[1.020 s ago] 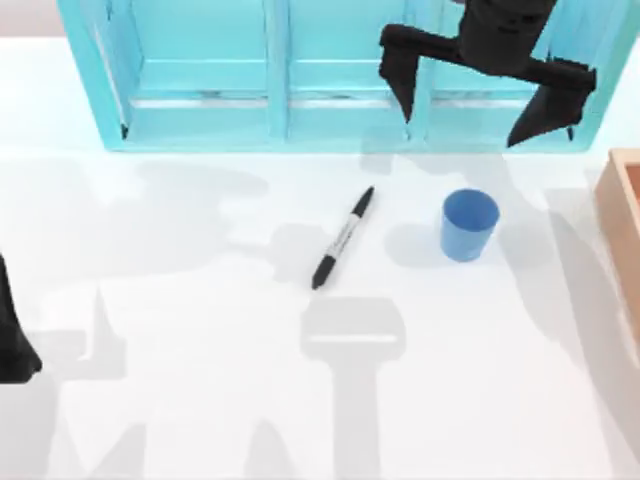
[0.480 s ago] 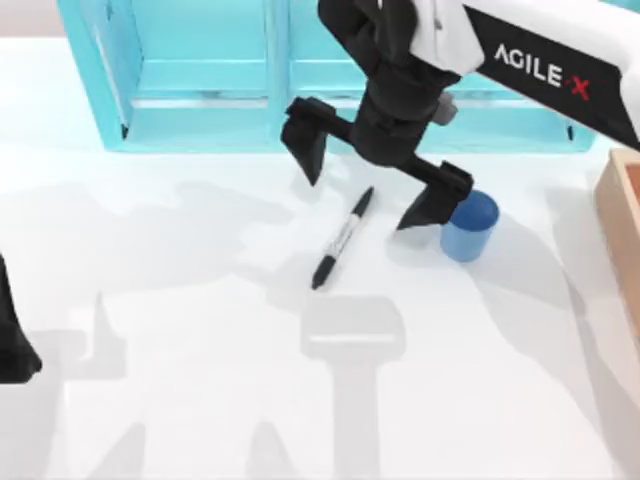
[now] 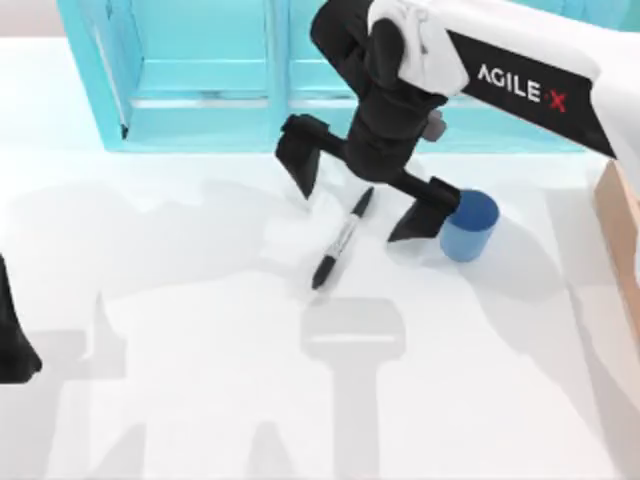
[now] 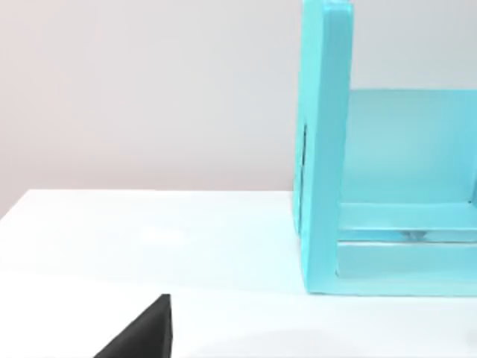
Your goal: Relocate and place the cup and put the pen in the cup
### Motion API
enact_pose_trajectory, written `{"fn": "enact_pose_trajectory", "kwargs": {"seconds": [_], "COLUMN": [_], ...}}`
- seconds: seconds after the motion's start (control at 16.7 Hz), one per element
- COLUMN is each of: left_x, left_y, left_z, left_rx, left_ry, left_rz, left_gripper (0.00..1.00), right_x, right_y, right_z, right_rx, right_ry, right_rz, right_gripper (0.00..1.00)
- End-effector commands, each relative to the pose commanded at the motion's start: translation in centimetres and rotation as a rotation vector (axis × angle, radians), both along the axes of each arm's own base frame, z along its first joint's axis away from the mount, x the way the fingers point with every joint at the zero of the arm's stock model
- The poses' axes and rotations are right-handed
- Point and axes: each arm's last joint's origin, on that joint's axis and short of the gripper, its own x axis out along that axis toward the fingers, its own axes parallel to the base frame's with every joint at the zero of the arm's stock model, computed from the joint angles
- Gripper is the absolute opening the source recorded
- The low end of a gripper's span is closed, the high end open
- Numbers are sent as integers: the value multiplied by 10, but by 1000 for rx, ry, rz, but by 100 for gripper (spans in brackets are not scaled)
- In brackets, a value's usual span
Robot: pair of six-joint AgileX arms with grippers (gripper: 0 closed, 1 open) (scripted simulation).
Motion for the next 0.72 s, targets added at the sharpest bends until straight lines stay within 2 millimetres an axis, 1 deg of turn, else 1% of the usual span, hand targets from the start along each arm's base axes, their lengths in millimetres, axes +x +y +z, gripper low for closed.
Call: {"fn": "enact_pose_trajectory", "kwargs": {"seconds": [0.24, 0.36, 0.6, 0.72], "left_x": [0, 0, 0, 0], "left_y": [0, 0, 0, 0], "left_z": [0, 0, 0, 0], "left_rx": [0, 0, 0, 0], "left_ry": [0, 0, 0, 0], "left_rz": [0, 0, 0, 0], "left_gripper": [100, 100, 100, 100], "right_x": [5, 4, 4, 4], "right_y": [11, 13, 13, 13], "right_z": [-54, -70, -71, -71], "right_rx": [5, 2, 1, 1], "right_ry": [-8, -2, -2, -2], "right_rz": [0, 0, -1, -1], "right_gripper": [100, 100, 100, 85]}}
